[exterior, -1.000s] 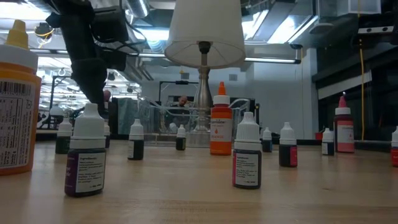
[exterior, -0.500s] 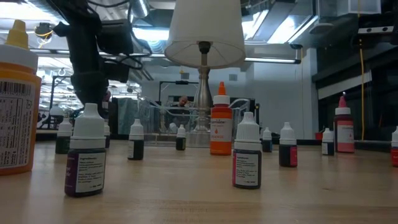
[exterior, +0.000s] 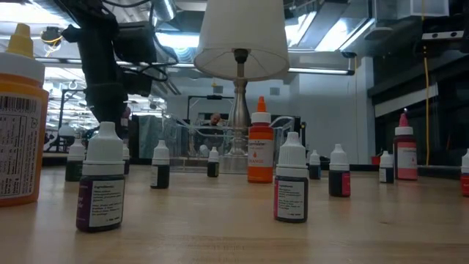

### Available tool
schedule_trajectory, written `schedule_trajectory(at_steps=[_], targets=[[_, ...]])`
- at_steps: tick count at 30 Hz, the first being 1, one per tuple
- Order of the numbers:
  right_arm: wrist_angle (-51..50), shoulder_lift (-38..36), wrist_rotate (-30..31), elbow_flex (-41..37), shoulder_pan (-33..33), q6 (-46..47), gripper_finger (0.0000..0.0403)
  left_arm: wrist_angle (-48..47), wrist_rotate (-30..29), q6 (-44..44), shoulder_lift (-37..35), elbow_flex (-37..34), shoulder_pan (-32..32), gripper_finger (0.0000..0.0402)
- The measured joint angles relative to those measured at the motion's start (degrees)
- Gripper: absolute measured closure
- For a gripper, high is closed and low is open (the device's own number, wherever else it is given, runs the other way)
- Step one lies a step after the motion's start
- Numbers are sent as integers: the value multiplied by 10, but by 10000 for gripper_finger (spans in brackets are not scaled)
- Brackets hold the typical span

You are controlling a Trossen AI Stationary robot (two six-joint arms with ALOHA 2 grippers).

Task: Pick & Place food coloring
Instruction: Put the big purple food coloring bottle into the container

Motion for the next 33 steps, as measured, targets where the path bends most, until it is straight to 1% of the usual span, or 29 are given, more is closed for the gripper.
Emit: schedule_trajectory(at_steps=[3, 6, 10, 14, 17, 21, 23, 33], targets=[[0, 0, 0, 0, 0, 0, 359, -4, 0, -9, -21, 5, 0, 263], [0, 0, 0, 0, 0, 0, 359, -4, -1, -24, -54, 31, -1, 263], [0, 0, 0, 0, 0, 0, 359, -2, -25, -41, -97, 88, -1, 263], [0, 0, 0, 0, 0, 0, 359, -3, -49, -47, -110, 150, 0, 263], [0, 0, 0, 0, 0, 0, 359, -4, -49, -46, -91, 187, 0, 263], [0, 0, 0, 0, 0, 0, 359, -6, -27, -31, -41, 219, -2, 263], [0, 0, 0, 0, 0, 0, 359, -4, -27, -18, -13, 233, -6, 263], [0, 0, 0, 0, 0, 0, 359, 3, -28, 46, 94, 240, -24, 264]])
